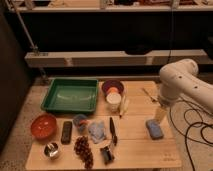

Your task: Place sponge in paper cup

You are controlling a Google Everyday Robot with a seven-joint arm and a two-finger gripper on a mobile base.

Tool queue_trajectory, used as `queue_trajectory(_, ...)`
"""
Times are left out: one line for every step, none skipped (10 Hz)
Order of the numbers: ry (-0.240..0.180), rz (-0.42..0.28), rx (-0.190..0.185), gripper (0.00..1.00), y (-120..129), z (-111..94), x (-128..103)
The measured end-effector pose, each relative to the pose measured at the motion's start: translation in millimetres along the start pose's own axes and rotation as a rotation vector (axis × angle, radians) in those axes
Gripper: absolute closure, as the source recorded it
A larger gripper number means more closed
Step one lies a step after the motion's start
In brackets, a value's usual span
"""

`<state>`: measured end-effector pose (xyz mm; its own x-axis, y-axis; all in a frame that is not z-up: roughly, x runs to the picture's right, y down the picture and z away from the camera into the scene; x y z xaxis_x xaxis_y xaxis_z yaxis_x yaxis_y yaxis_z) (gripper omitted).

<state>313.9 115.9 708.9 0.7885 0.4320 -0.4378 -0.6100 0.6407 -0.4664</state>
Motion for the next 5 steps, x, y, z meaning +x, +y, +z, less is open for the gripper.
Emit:
queue_trajectory(0.017, 0.064, -0.008, 0.20, -7.5, 10.2, 14.7)
queue_trajectory(0.031, 0.111, -0.012, 0.20, -12.9, 17.0, 28.2)
queue_trajectory(0.039, 0.131, -0.014, 0.20, -15.1, 20.2, 34.9)
queue_trajectory(0.035, 0.126, -0.016, 0.20, -14.0, 20.1, 30.9)
queue_trajectory(0.033, 0.129, -0.020, 0.20, -13.1, 19.8, 30.9)
